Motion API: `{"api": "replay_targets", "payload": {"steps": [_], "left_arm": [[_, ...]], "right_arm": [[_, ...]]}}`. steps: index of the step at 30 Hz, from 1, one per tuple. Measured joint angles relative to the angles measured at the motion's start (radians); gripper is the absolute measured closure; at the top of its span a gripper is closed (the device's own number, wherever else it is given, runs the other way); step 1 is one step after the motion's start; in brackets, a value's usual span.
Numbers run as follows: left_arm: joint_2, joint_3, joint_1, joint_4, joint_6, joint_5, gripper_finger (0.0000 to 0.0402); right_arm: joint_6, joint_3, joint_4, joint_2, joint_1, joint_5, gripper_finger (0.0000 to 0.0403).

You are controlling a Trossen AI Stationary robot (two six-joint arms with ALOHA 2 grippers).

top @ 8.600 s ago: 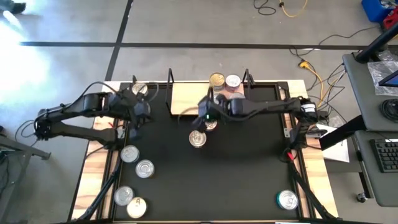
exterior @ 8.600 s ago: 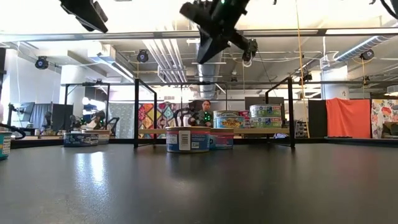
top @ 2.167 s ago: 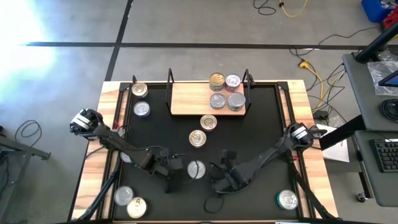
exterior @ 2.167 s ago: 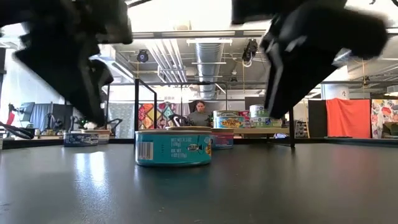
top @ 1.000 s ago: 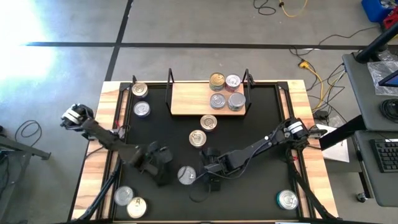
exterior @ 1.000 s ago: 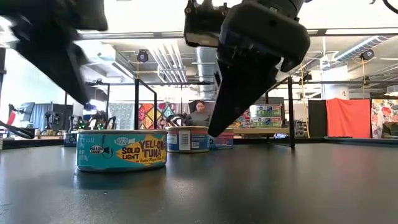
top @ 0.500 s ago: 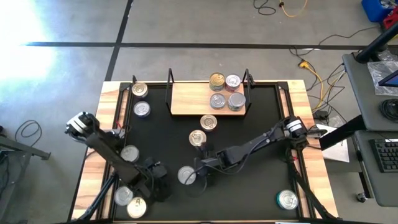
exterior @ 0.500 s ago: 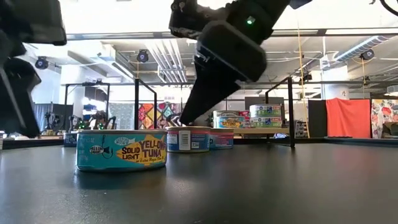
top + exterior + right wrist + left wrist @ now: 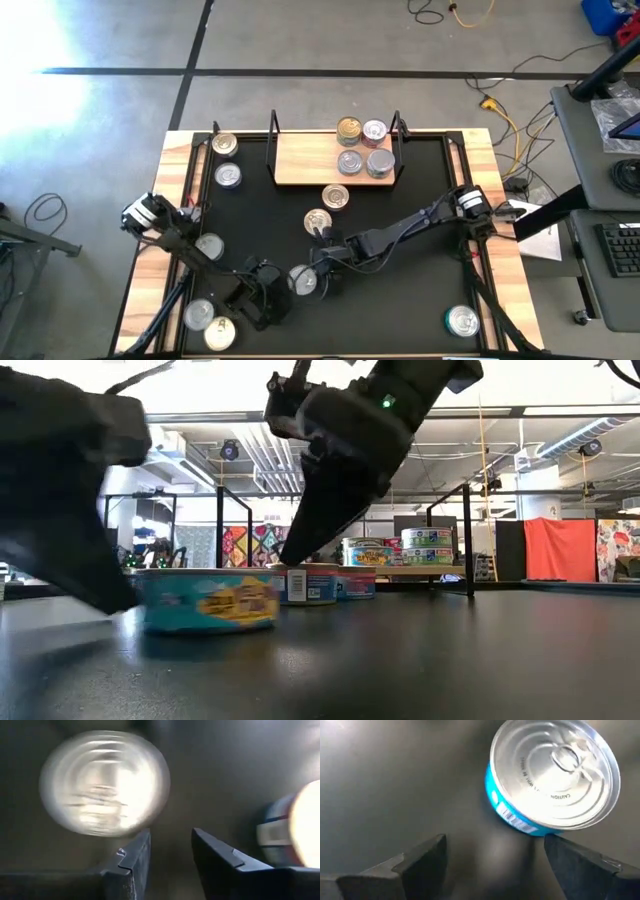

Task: Stack canned seafood by type on shelf
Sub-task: Stack the yellow-blue tuna can on top of the other yellow-blue tuna can on the shelf

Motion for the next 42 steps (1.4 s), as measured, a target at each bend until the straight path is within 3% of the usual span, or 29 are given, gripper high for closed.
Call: {"api": "replay_targets", "payload": {"steps": [6,11,16,21,26,36,42], "left_arm": [[-0.008,0.000,0.073,-0.009,0.004,-0.040,0.0079],[-0.042,0.016,0.084,-0.124,0.076,-0.020,0.0079],[-0.129,0.020,0.027,-0.305,0.088,0.015,0.0082],[-0.197,0.020,-0.071,-0.211,0.195,0.084,0.0087],[-0.196,0.024,-0.137,-0.174,0.222,0.125,0.0074],[-0.111,0.026,-0.139,-0.108,0.423,0.125,0.0054],[-0.130,0.026,-0.133,-0.192,0.475,0.089,0.0054]], "right_arm": [[0.055,-0.003,-0.019,-0.001,0.045,-0.056,0.0291],[0.093,-0.002,-0.026,-0.007,0.089,-0.099,0.0307],[0.112,-0.002,-0.089,-0.042,0.113,-0.087,0.0316],[0.103,-0.002,-0.102,-0.053,0.113,-0.083,0.0309],[0.074,-0.002,-0.105,-0.053,0.112,-0.068,0.0266],[0.048,-0.002,-0.137,-0.051,0.111,0.049,0.0130],[0.036,-0.001,-0.140,-0.051,0.104,0.050,0.0066]]}}
